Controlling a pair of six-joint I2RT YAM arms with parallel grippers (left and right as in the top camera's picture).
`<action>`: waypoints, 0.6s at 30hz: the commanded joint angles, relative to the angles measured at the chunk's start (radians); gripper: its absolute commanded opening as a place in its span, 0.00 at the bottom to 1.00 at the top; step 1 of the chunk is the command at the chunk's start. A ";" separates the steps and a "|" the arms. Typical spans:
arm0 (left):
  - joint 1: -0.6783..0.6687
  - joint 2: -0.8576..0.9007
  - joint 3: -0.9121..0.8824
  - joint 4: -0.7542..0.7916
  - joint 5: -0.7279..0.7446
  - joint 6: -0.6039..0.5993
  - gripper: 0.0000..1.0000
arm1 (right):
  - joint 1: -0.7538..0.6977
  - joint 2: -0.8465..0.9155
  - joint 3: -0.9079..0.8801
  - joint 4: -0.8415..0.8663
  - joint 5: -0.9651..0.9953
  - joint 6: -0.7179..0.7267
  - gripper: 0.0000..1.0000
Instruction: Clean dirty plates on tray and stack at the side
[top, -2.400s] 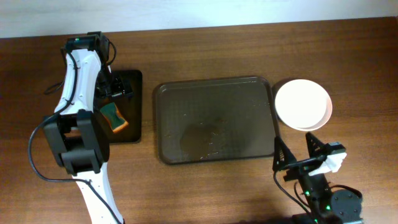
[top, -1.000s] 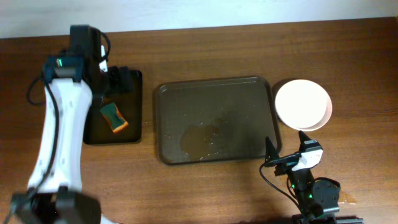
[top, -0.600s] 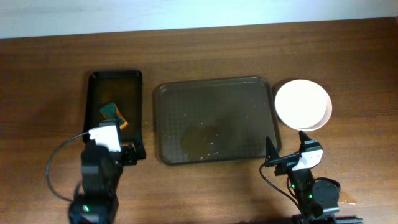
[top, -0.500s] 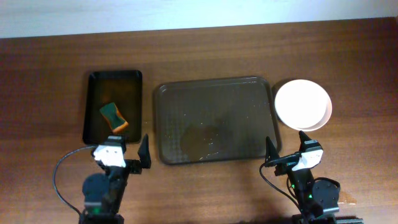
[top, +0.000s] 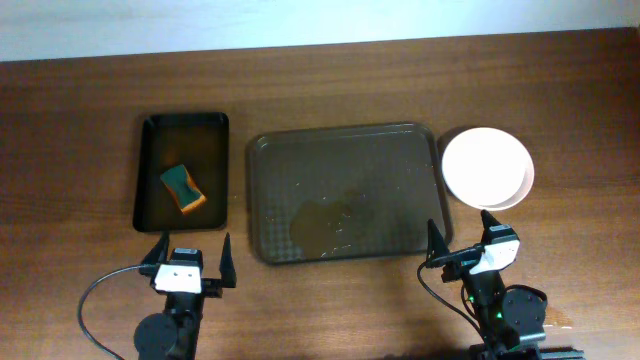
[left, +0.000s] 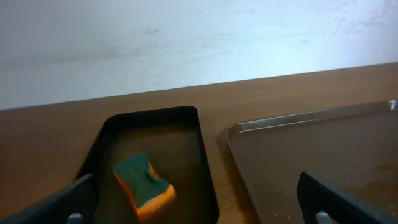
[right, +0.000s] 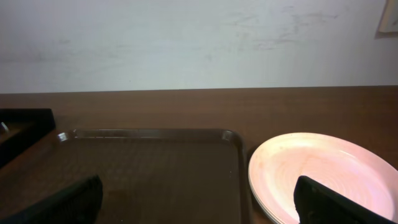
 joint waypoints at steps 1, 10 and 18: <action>0.004 -0.009 -0.006 -0.007 -0.020 0.069 1.00 | 0.007 -0.006 -0.006 -0.005 0.005 -0.006 0.98; 0.029 -0.009 -0.006 -0.006 -0.042 -0.088 1.00 | 0.007 -0.006 -0.006 -0.005 0.005 -0.006 0.98; 0.029 -0.009 -0.005 -0.004 -0.020 -0.087 1.00 | 0.007 -0.006 -0.006 -0.005 0.005 -0.006 0.98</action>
